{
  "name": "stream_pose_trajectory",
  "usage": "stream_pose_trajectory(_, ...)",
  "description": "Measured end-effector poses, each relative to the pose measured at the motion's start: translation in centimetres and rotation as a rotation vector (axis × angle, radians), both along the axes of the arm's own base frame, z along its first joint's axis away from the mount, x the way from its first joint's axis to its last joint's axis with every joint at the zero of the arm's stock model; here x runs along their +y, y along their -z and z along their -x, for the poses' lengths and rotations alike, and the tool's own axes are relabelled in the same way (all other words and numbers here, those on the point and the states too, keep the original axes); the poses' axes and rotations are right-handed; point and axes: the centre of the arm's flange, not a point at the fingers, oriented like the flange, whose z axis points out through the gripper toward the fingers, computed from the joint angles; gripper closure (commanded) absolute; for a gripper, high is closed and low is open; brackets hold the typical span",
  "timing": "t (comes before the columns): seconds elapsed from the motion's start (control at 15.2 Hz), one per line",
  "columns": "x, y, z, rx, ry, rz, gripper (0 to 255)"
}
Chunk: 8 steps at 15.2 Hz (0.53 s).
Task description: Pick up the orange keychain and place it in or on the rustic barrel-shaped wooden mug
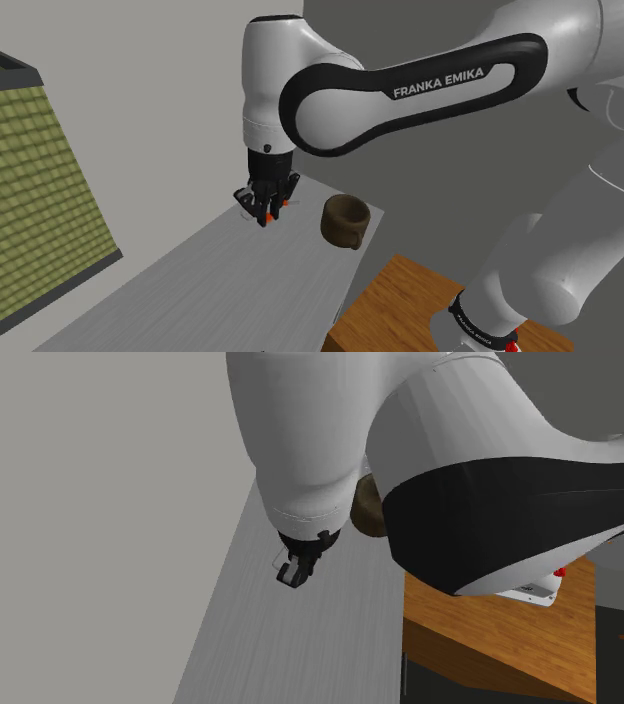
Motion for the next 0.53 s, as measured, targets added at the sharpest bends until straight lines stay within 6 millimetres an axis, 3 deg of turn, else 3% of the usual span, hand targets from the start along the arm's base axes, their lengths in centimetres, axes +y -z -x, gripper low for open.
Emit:
stream_pose_trajectory(0.33,-0.1,-2.5,0.0,0.0,0.0,0.0,255)
stream_pose_trajectory(0.53,-2.4,-2.9,1.5,0.0,0.0,0.001,255)
